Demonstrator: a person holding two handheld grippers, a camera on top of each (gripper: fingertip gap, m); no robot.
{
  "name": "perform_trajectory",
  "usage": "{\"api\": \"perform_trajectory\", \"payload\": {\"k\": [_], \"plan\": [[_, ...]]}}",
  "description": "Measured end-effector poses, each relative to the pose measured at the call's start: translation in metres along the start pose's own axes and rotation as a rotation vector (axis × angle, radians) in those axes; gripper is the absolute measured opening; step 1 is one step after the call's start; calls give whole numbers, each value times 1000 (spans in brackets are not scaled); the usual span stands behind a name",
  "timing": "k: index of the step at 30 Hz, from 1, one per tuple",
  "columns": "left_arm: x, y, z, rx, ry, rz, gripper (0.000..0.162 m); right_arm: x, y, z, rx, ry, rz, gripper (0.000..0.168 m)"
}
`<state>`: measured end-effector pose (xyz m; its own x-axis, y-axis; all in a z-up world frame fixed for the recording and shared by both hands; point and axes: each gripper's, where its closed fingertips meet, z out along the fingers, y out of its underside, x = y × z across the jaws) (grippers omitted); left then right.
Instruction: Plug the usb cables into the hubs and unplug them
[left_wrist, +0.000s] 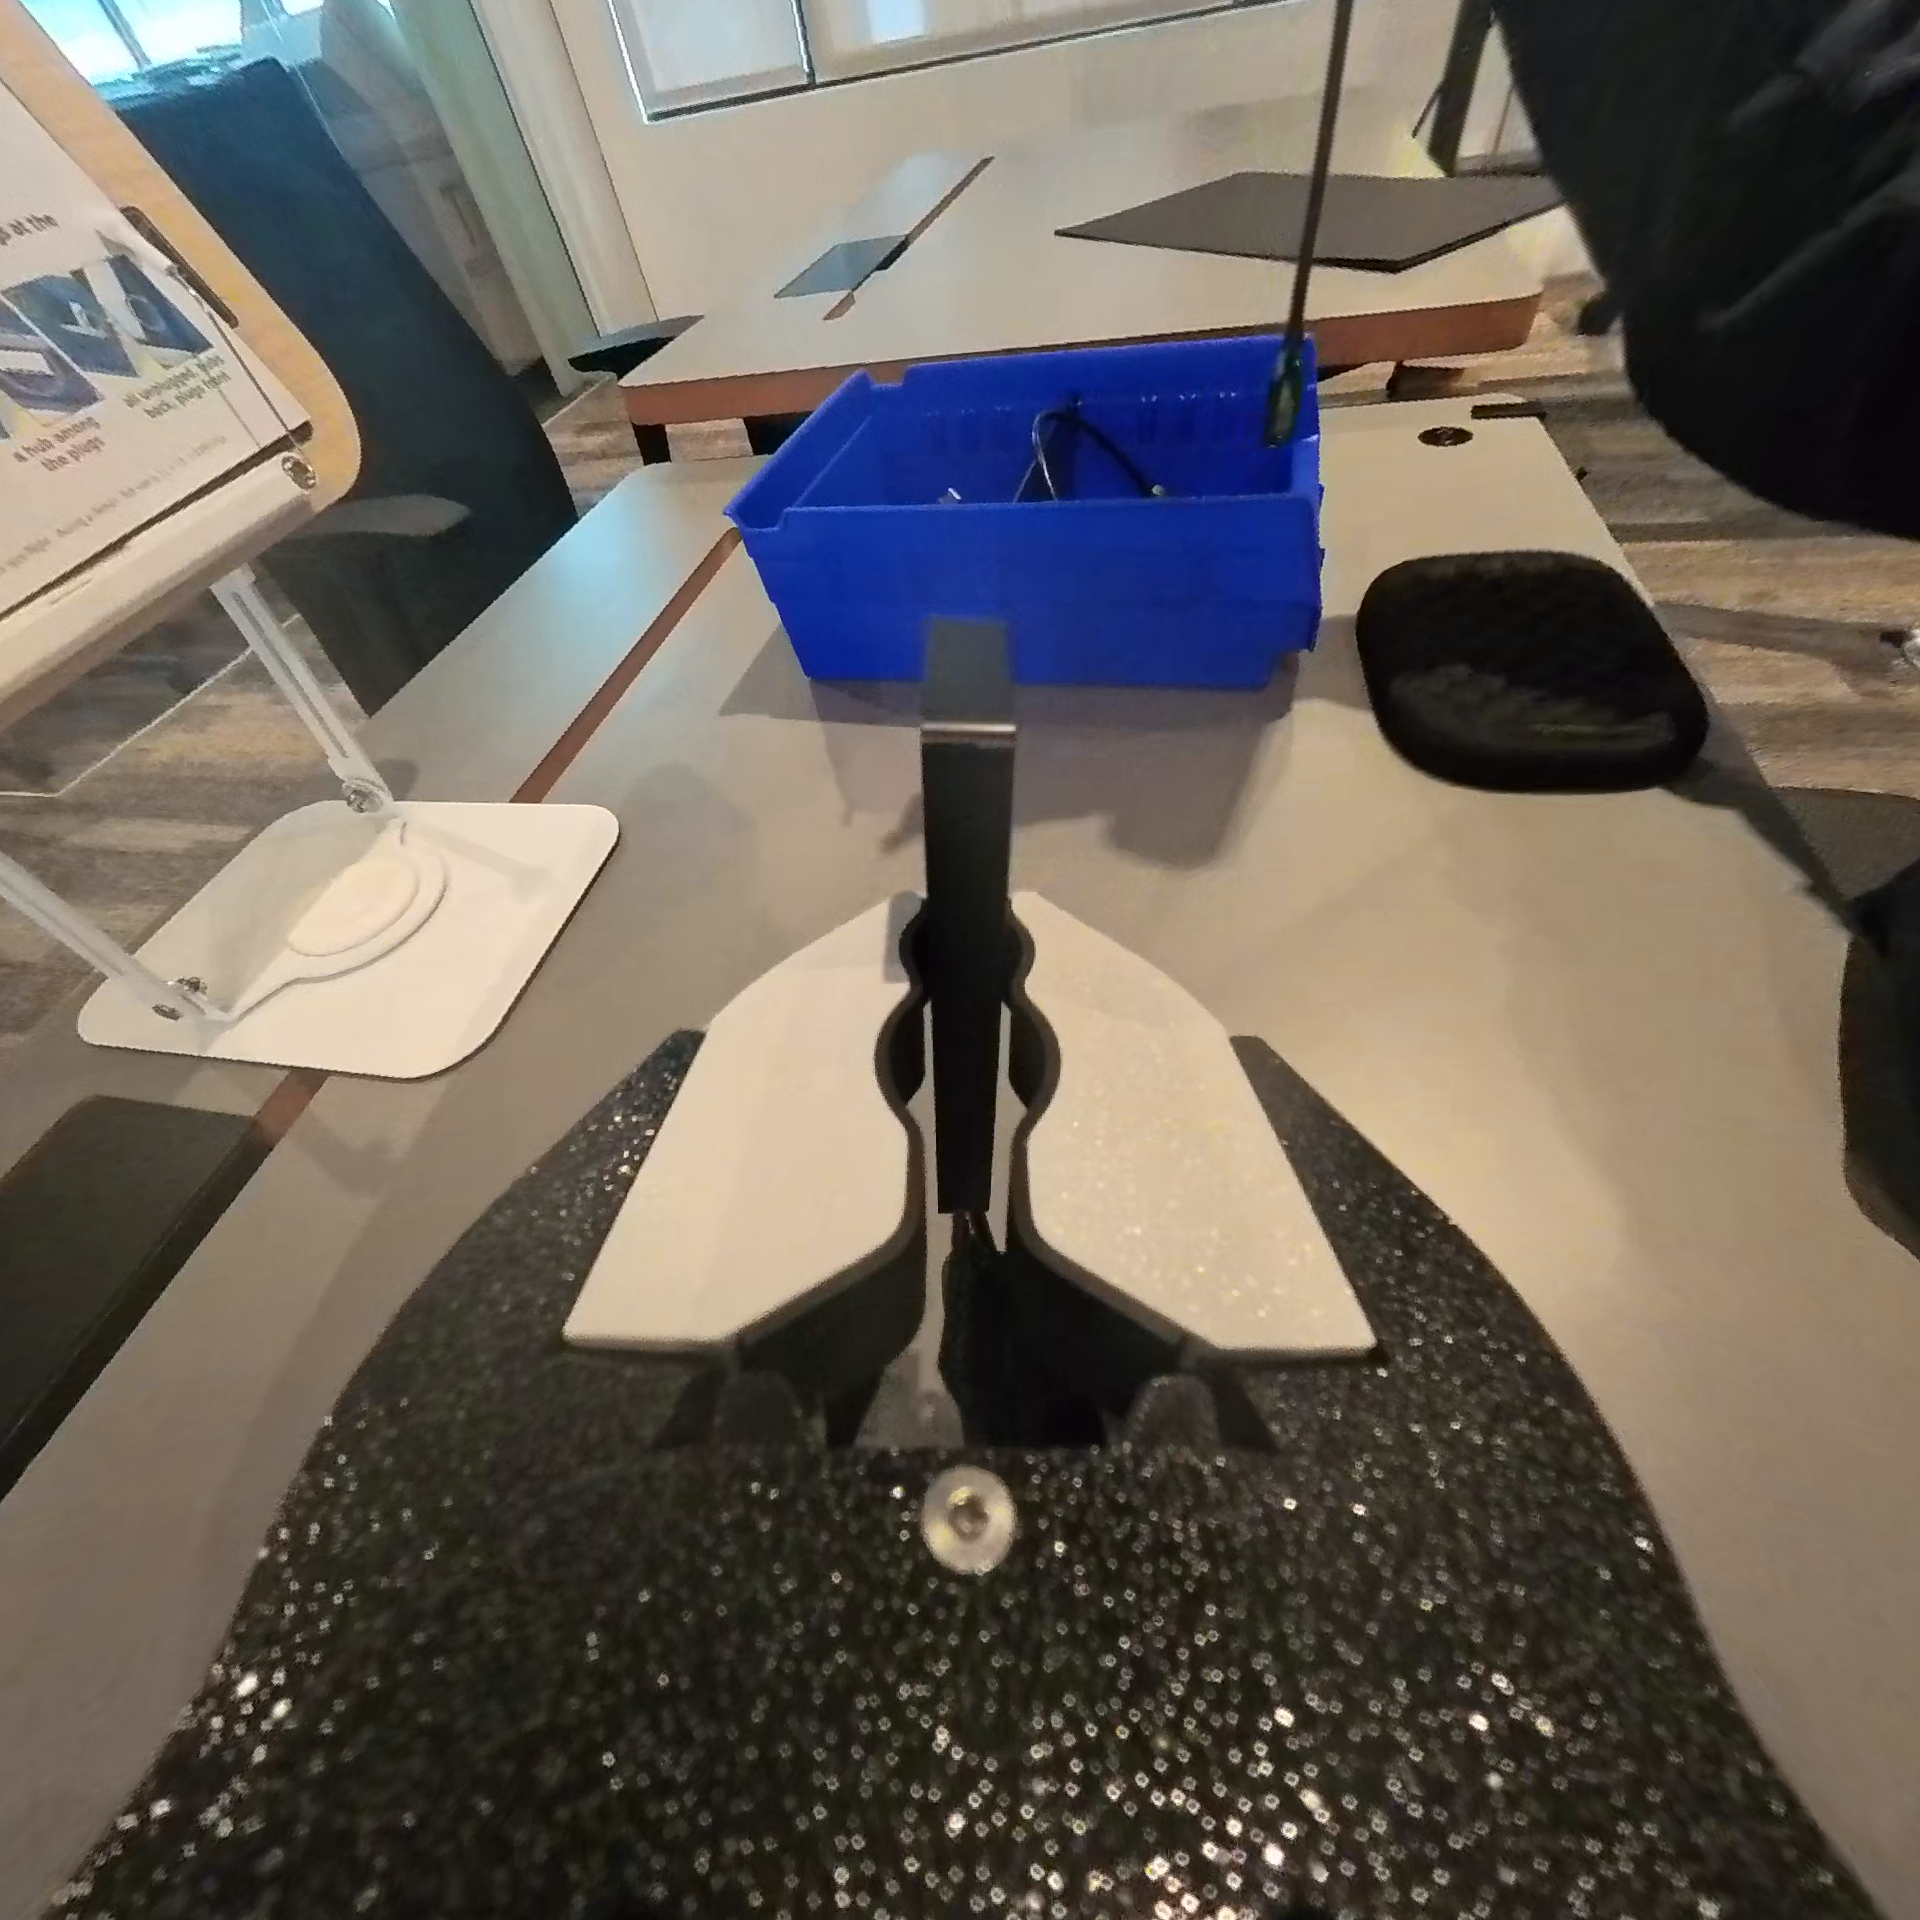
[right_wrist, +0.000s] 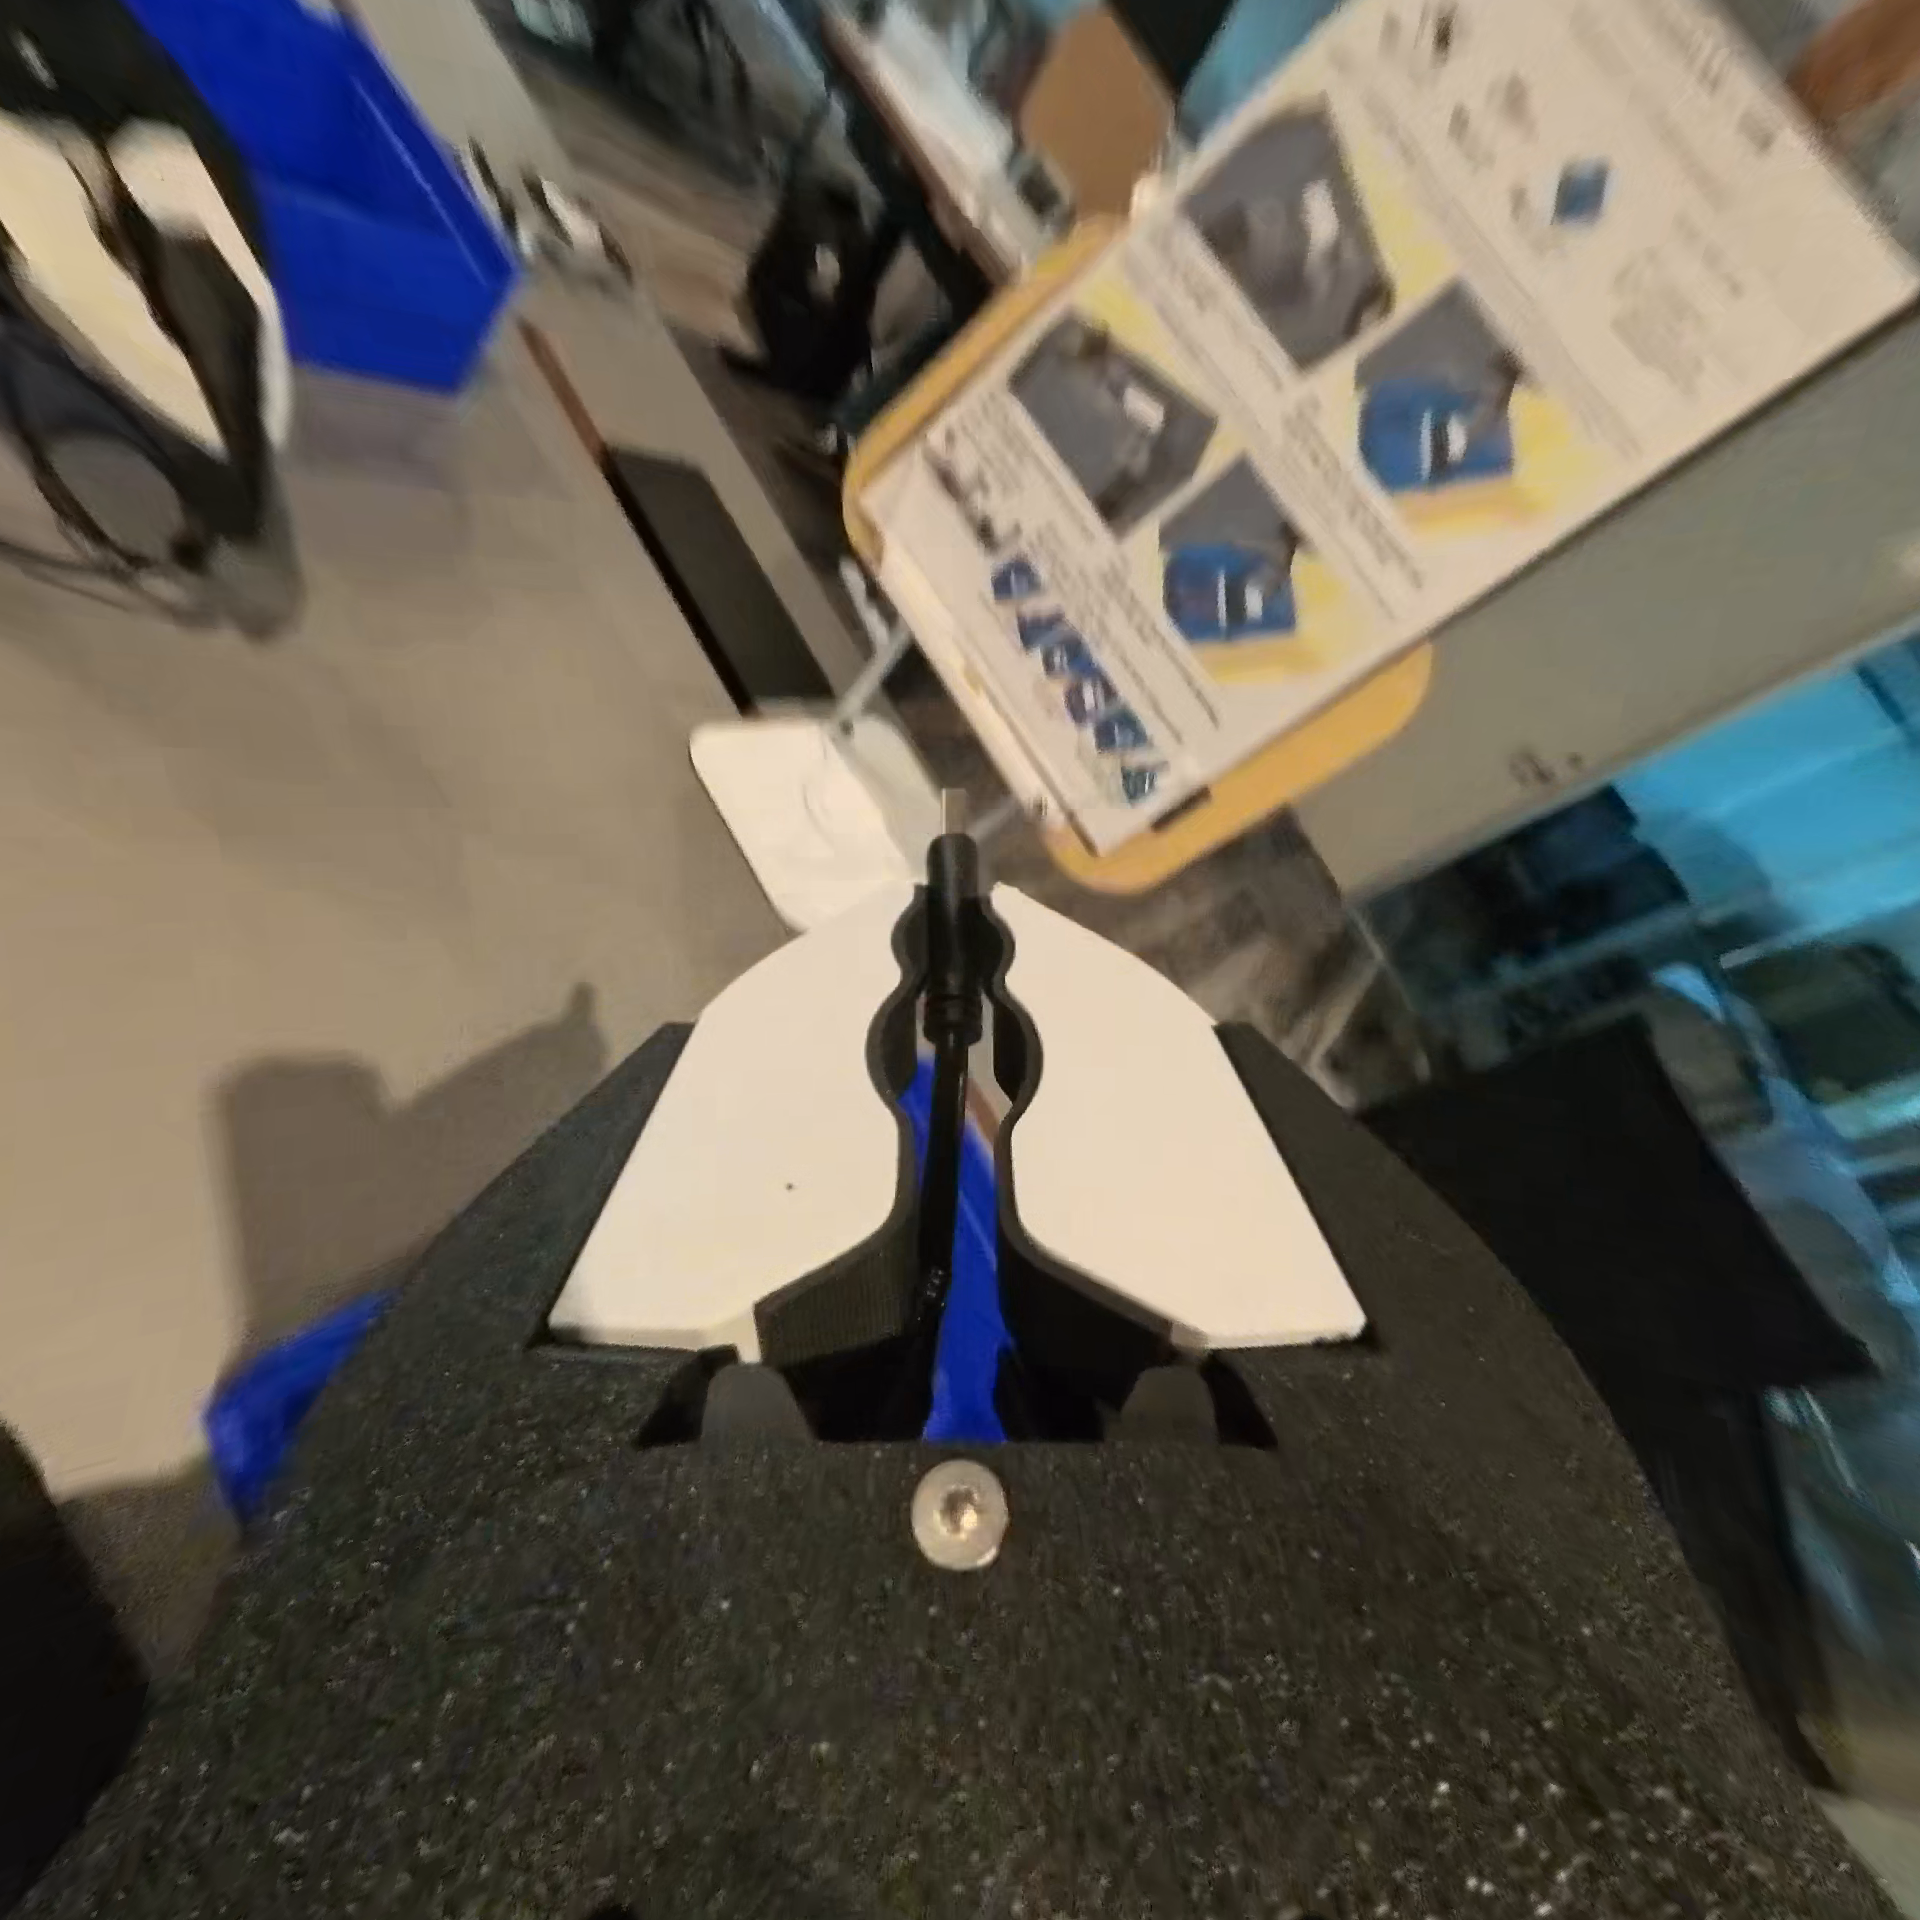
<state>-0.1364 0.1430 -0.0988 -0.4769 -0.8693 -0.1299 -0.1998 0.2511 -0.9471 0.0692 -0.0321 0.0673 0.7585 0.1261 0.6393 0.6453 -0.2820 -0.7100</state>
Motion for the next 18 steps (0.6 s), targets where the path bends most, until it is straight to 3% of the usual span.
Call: {"api": "perform_trajectory", "payload": {"k": [6,9,13,18], "plan": [[3,1,3,-3,12,-3,10,-36,125,20,-430,-174,-84,9],[2,1,4,-4,14,-4,10,-66,168,30,-555,-309,-126,9],[4,2,5,-5,21,-2,10,-96,200,37,-661,-453,-190,9],[5,5,9,-14,32,-5,10,-110,215,40,-784,-552,-277,9]]}}
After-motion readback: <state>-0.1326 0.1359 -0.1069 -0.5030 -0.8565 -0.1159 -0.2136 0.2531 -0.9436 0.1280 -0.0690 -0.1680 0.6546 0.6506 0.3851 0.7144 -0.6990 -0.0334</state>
